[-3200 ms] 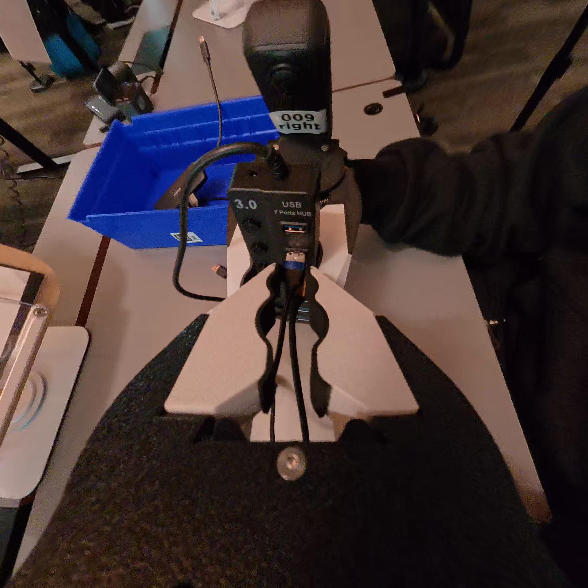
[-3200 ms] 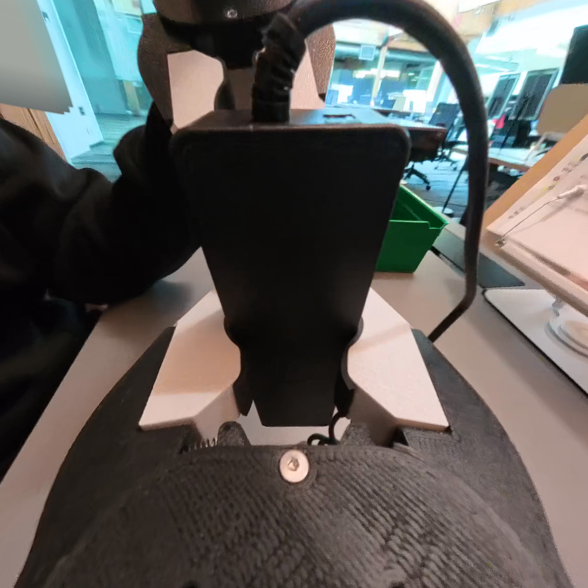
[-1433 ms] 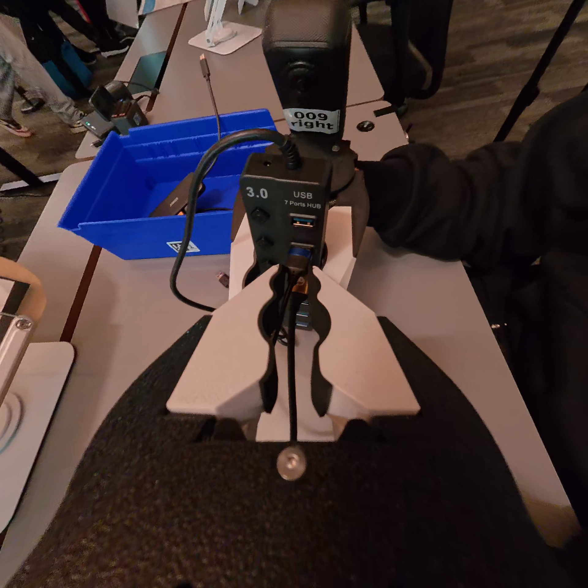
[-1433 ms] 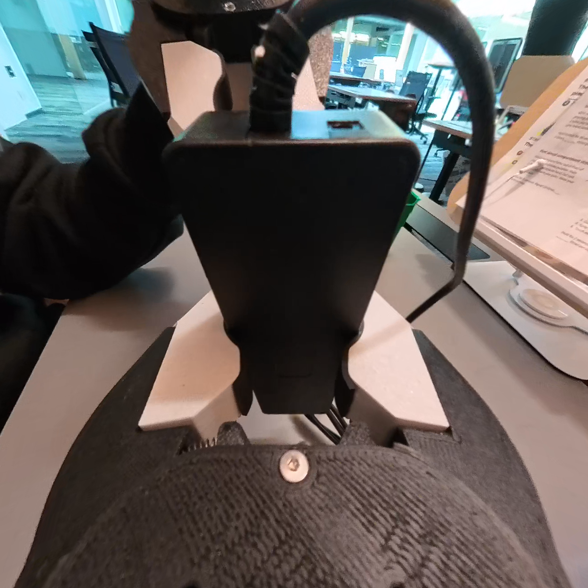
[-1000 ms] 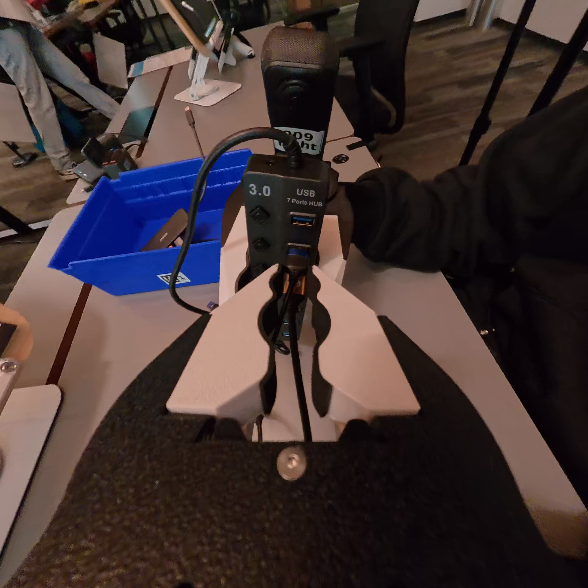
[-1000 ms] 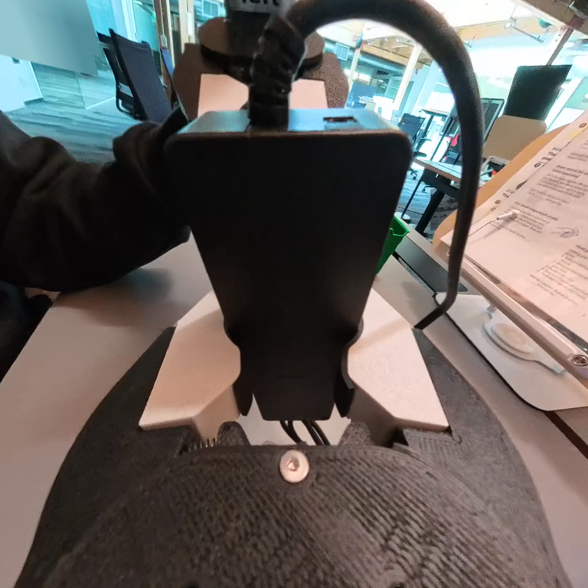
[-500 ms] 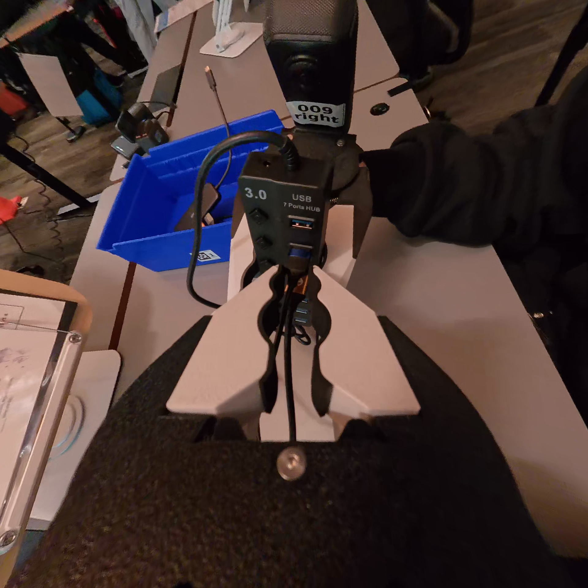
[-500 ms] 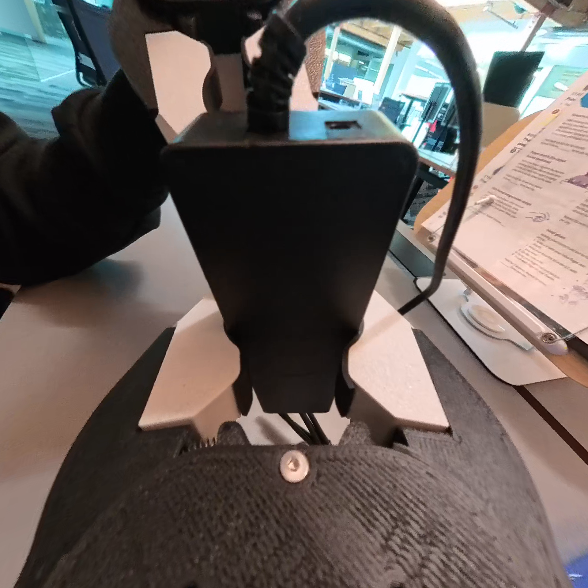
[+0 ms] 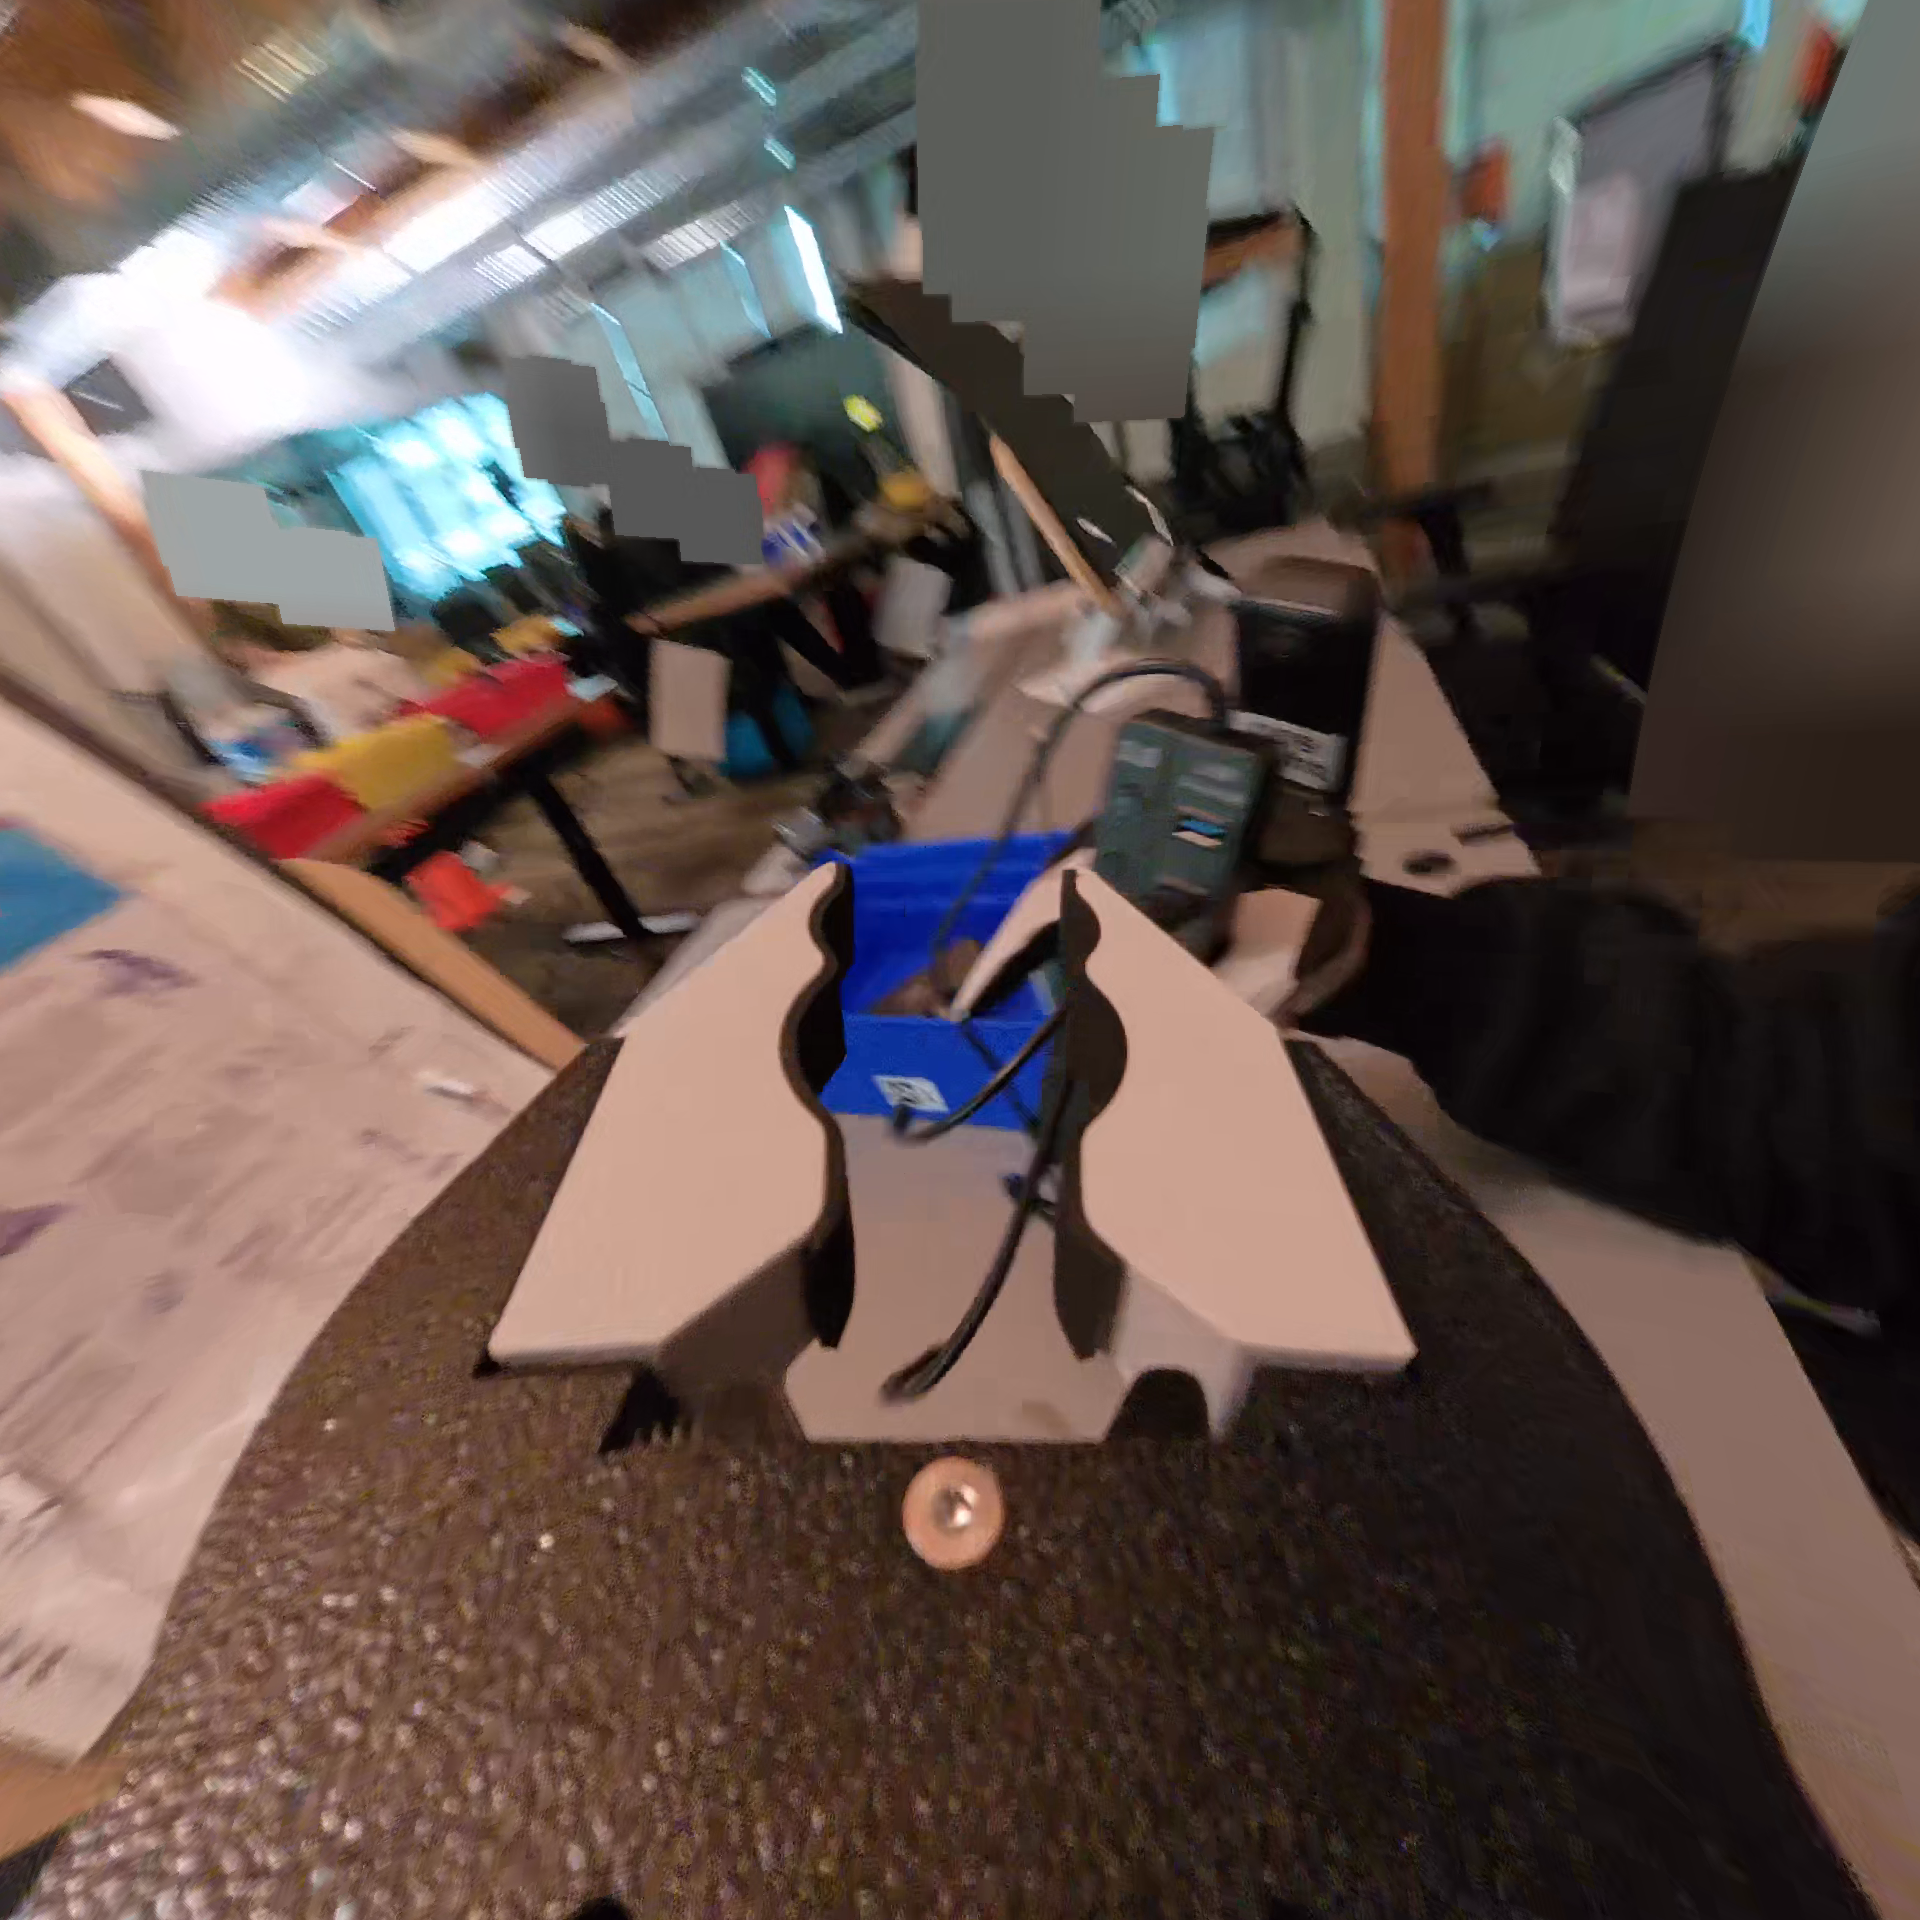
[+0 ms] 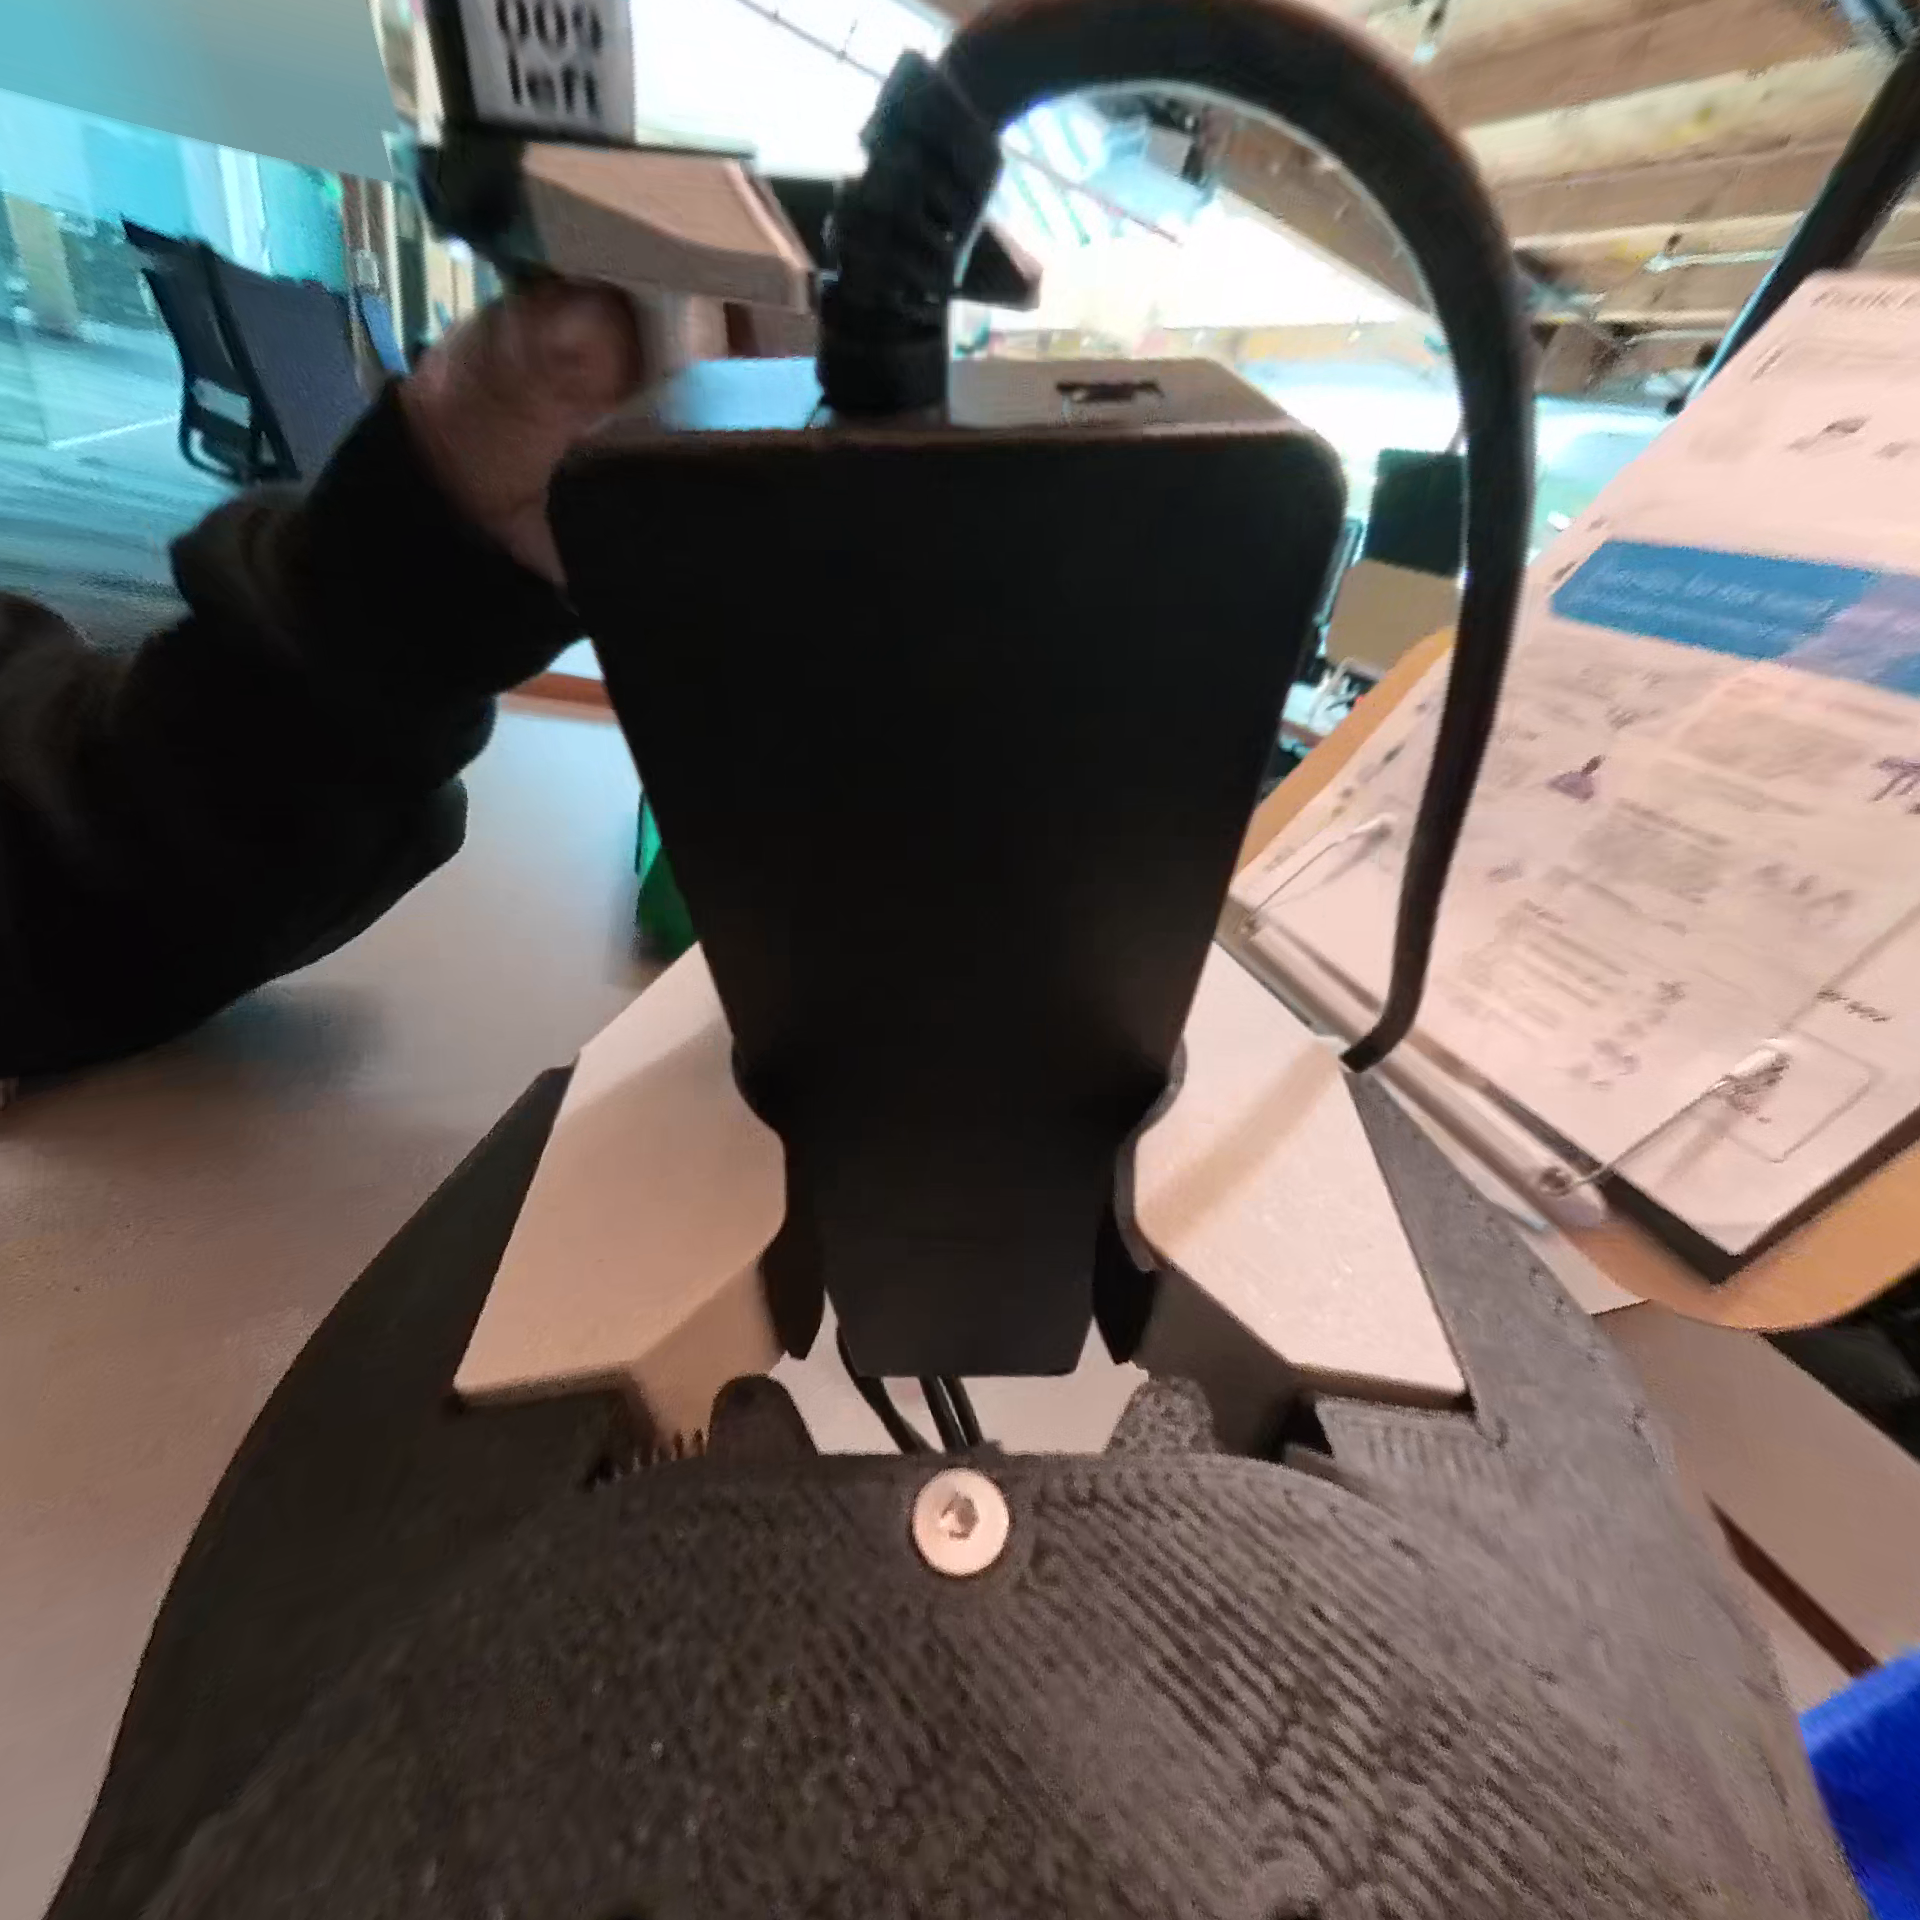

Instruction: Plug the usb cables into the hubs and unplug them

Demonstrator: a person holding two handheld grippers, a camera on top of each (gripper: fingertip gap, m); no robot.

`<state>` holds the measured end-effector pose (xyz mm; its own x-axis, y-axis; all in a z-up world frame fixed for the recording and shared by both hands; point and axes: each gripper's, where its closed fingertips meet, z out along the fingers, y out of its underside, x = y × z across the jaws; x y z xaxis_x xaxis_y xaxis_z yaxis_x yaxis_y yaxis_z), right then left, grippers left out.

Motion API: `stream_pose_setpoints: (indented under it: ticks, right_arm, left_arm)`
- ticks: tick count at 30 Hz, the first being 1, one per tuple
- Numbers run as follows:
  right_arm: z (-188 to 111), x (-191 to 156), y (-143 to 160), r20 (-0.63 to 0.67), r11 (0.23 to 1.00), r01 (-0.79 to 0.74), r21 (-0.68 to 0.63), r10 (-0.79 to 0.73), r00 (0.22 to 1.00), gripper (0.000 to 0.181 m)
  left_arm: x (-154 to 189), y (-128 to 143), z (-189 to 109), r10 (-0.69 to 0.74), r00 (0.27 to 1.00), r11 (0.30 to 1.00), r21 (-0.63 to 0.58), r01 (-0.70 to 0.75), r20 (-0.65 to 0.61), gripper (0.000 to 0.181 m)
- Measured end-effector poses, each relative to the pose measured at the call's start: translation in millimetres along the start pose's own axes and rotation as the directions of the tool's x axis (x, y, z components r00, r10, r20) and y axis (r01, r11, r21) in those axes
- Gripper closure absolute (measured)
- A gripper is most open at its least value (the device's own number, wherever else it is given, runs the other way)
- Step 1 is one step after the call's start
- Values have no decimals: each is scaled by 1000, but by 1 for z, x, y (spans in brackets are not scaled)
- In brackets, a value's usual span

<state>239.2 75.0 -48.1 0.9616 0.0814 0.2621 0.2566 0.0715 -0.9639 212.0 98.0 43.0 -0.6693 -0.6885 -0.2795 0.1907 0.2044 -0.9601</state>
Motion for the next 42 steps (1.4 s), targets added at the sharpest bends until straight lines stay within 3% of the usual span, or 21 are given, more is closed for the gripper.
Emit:
stream_pose_setpoints:
  ticks: [2,5,11,15,22,26,28,30,33,35,38,40,42]
  right_arm:
    - [-12,6,-22,-26,999,17,51,-16,1000,119]
    - [-26,26,-53,-66,997,30,72,-25,997,119]
    - [-73,114,-99,-351,989,81,-122,-119,929,119]
    - [-109,170,-103,-503,987,-5,-162,-79,861,119]
    - [-148,215,-41,-626,952,-267,-153,115,771,119]
    - [-153,213,27,-637,844,-478,-244,232,735,119]
    - [-152,200,66,-635,751,-578,-319,284,719,119]
    - [-156,198,97,-677,701,-622,-350,270,685,119]
    - [-165,189,145,-721,553,-717,-425,272,637,119]
    - [-174,190,170,-742,493,-714,-497,184,644,119]
    - [-191,191,187,-741,416,-686,-596,43,670,117]
    - [-193,194,178,-747,453,-671,-587,16,664,113]
    - [-198,190,165,-760,474,-674,-566,16,650,93]
  left_arm:
    - [-23,-8,-21,-11,995,998,62,5,100,145]
    - [-41,-1,-34,-67,989,996,69,58,133,147]
    - [-47,26,-24,-56,989,996,-56,64,136,147]
    - [-42,39,-15,-43,993,991,-118,55,107,146]
    - [-40,47,-13,-40,996,988,-144,51,80,146]
    - [-37,48,-13,-48,997,987,-148,57,61,146]
    - [-37,48,-13,-37,997,987,-152,46,62,146]
    - [-37,50,-12,-36,998,986,-161,45,60,146]
    - [-36,56,-9,-52,997,982,-176,61,52,146]
    - [-36,61,-6,-62,997,978,-196,70,48,146]
    - [-36,71,-2,-71,996,968,-238,82,52,144]
    - [-38,76,-1,-81,995,961,-260,95,66,142]
    - [-42,78,-1,-99,991,958,-263,119,89,138]
